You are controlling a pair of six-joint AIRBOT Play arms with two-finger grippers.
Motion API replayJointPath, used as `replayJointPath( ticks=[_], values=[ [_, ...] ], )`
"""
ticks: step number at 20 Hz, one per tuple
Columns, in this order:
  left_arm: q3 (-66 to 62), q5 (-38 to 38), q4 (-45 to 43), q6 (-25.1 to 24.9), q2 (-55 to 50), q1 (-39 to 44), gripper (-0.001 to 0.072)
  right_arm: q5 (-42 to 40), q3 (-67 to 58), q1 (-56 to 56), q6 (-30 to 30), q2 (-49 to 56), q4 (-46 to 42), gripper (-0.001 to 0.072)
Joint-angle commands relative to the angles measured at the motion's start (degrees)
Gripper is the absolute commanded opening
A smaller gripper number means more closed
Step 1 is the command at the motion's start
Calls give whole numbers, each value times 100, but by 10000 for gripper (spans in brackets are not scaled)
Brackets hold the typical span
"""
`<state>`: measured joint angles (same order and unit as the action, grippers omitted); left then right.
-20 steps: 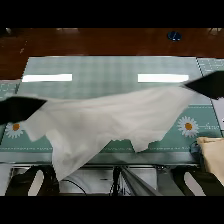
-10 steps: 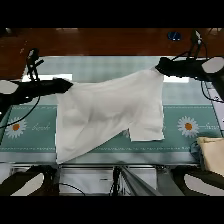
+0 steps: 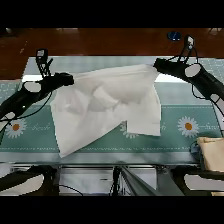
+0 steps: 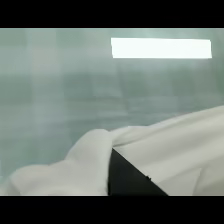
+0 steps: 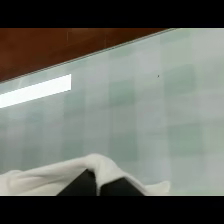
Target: Fold the shirts.
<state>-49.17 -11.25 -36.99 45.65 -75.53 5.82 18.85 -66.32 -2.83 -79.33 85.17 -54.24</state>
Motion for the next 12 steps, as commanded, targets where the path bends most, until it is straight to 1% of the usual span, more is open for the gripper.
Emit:
replayJointPath(
  ticks=[1, 2, 3, 4, 5, 6, 7, 8, 9, 10, 11, 12],
  values=[
    [-166, 225, -22, -37, -103, 63, 49, -525, 2, -2, 83, 85, -35, 27],
    [-166, -155, -24, -39, -103, 63, 230, -411, 2, -2, 83, 81, -35, 61],
    [-166, -450, -24, -20, -92, 57, 412, -295, 0, -2, 85, 61, -35, 178],
    [-166, -813, -26, 170, -9, -11, 473, -184, 0, 0, 103, -2, -37, 323],
    [-166, -1233, -28, 376, 146, -136, 473, -74, 0, 42, 144, -114, -39, 401],
    [-166, -1784, -33, 568, 369, -334, 473, 59, -4, 105, 225, -284, -42, 412],
    [-166, -2492, -125, 791, 621, -608, 473, 210, -4, 192, 361, -485, -39, 435],
    [-166, -3300, -345, 1239, 866, -909, 473, 409, -4, 295, 564, -678, -44, 456],
    [-164, -4282, -723, 1923, 1102, -1259, 473, 684, -4, 428, 826, -885, -63, 488],
    [-149, -5176, -1145, 2382, 1292, -1534, 473, 988, -4, 562, 992, -1067, -212, 499],
    [-79, -6004, -1565, 2621, 1471, -1751, 473, 1344, -4, 710, 1016, -1241, -542, 499],
    [48, -6594, -1888, 2835, 1622, -1917, 480, 1631, -4, 855, 994, -1362, -925, 499]
  ],
)
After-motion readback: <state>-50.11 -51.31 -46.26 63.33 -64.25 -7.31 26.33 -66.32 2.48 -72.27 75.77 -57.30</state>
